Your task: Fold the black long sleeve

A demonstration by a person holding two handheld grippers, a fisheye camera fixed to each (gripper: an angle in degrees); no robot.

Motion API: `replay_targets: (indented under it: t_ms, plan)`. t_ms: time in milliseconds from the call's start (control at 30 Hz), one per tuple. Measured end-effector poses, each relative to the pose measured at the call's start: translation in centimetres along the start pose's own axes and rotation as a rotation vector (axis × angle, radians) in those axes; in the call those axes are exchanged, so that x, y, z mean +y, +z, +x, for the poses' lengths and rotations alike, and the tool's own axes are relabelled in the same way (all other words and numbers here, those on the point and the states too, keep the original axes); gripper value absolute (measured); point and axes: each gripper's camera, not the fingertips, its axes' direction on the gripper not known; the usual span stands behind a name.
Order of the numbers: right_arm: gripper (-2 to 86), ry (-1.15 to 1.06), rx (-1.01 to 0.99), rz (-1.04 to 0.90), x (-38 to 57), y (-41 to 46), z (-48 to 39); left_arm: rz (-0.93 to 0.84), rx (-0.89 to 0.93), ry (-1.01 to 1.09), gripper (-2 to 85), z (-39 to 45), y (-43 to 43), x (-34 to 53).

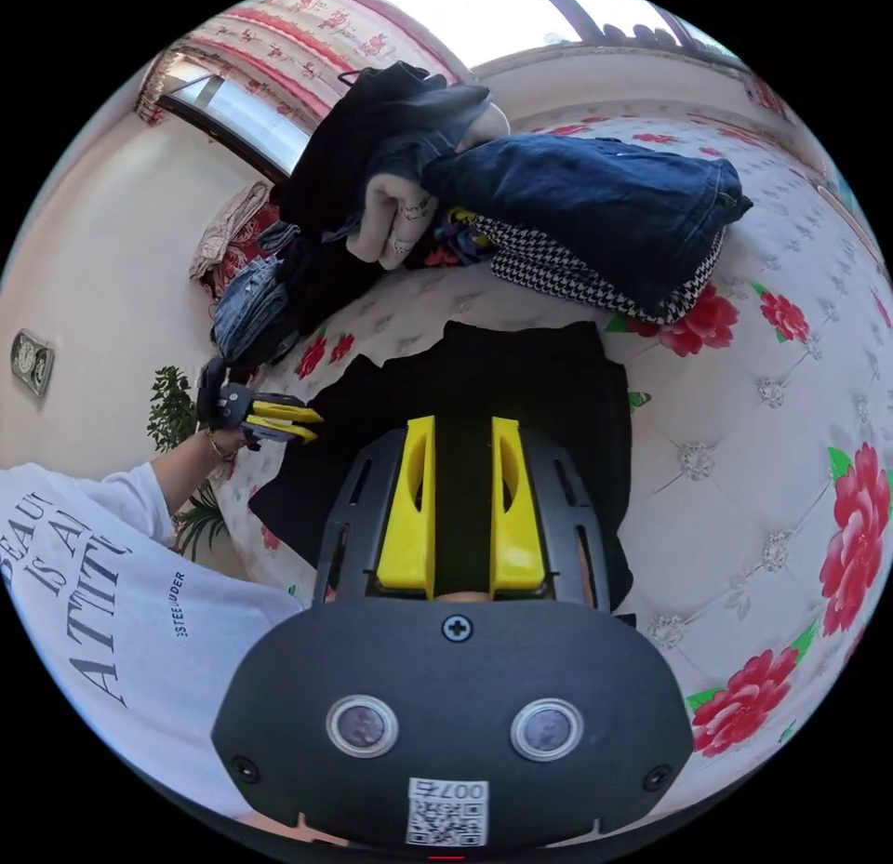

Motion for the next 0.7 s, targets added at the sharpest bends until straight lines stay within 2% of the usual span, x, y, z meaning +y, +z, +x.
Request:
replay_targets:
  t_ms: [33, 100, 133, 200, 267, 400, 567, 700]
  plan:
    - [6.2, -0.006, 0.01, 0.01, 0.2, -0.6, 0.2, 0.059, 0.034, -0.058, 3.5, -1.3, -0.9, 0.0]
    - [6.4, -0.002, 0.012, 0.028, 0.7, -1.6, 0.8, 0.354, 0.277, -0.401, 2.4, -8.2, -4.1, 2.1]
    - [6.6, 0.011, 0.011, 0.038, 1.2, -2.2, 1.4, 0.416, 0.329, -0.509, 2.1, -9.9, -4.3, 3.1]
    - [7.0, 0.041, 0.007, 0.047, 2.3, -3.1, 2.3, 0.578, 0.436, -0.971, 0.8, -14.3, -3.3, 8.0]
    - [7.7, 0.106, -0.02, 0.063, 4.0, -4.0, 3.7, 0.627, 0.491, -1.133, 0.3, -15.0, -2.1, 10.7]
    - [8.6, 0.259, -0.058, 0.094, 7.7, -6.1, 6.0, 0.562, 0.372, -1.134, 1.8, -11.5, -2.8, 13.4]
    - [9.8, 0.592, -0.034, 0.194, 15.3, -9.0, 9.8, 0.49, 0.225, -1.089, 8.3, -3.5, -5.3, 17.2]
    - [10.8, 0.77, -0.17, 0.241, 18.3, -7.5, 12.1, 0.427, 0.183, -1.074, 10.6, 2.1, -6.0, 18.4]
